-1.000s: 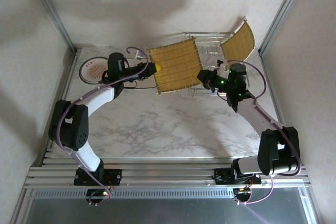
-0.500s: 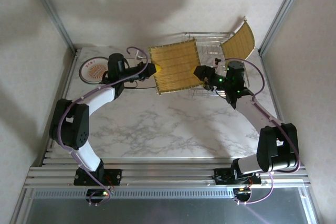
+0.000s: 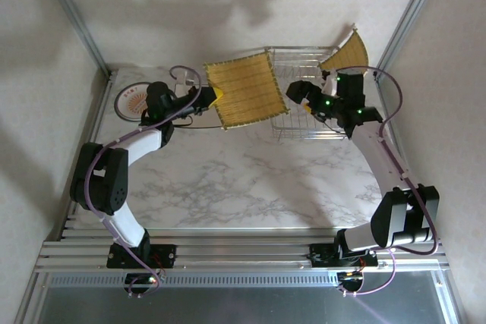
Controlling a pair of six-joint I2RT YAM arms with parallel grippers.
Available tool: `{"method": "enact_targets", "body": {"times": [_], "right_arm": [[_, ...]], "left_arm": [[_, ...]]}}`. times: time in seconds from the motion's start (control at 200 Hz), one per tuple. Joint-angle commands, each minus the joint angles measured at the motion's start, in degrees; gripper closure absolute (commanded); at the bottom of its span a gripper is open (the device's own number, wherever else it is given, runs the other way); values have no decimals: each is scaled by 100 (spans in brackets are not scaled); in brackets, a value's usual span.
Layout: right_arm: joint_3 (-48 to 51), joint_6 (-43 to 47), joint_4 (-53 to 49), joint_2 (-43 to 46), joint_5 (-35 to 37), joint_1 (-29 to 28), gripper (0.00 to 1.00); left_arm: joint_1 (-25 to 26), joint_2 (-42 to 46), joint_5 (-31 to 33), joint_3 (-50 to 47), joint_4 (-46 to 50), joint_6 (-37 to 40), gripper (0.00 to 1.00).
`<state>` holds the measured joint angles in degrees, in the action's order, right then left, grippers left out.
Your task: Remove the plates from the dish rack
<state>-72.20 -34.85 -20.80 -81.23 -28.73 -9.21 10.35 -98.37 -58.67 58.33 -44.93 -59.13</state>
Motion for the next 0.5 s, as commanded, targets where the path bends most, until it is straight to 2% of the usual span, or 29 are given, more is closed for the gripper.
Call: {"method": "enact_targets", "body": {"times": [0.0,0.105,0.255,0.491], "right_arm": [[-539,986,-1678,182,942,177,1],[-903,1489,-2513,191,1655,337,1],[-1267,1975,-3241,227,2372,486,1],[-1594,2253,-3676,284,2572,531,1]], "left_arm": [[-133,162,20,24,-939,-326,100],[-257,159,98,74,-858,-303,100],[-404,333,612,-63,-512,-28,100],[-445,945,1898,-611,-203,264,100]]}}
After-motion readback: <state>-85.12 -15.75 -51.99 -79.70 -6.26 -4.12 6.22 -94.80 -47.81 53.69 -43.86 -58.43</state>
